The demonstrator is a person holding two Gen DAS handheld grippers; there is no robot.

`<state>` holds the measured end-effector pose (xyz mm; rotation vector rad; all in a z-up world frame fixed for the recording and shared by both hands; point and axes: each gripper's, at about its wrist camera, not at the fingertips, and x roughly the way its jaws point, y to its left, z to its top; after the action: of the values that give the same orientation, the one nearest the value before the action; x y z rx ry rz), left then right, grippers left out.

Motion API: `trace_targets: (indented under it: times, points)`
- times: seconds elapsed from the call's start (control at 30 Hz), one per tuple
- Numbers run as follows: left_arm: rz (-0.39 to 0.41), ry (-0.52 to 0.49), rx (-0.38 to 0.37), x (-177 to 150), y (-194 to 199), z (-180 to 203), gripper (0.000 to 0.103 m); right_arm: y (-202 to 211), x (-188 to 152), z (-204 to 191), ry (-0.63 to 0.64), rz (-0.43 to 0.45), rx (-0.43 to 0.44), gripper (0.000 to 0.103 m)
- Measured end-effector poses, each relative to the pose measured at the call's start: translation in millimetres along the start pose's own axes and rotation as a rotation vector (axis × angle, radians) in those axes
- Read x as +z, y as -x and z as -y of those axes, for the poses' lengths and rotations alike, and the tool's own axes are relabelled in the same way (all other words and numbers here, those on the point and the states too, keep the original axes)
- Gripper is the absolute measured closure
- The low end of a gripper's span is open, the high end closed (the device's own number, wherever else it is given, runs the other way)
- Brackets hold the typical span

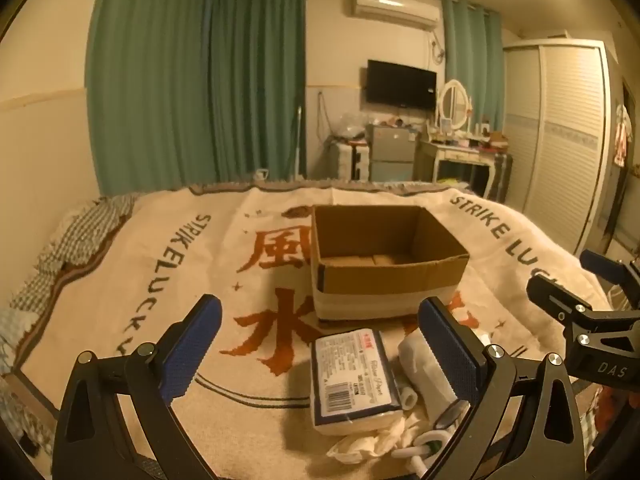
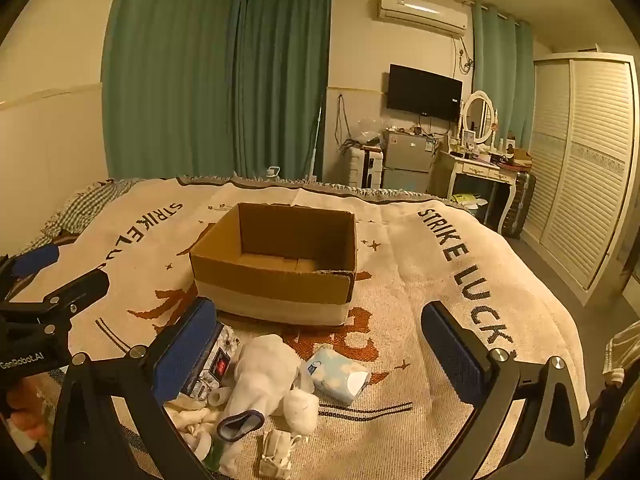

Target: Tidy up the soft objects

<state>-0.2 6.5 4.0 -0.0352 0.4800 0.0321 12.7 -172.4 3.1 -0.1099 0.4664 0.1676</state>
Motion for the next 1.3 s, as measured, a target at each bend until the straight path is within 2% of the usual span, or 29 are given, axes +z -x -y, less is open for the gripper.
trace_targets:
  times: [1.3]
  points:
    - [0.001,-0.015,0.007,-1.9,-2.1,5.5,0.003,-2.4,0.0,1.2,-0.005,-0.01,-0.002,0.0]
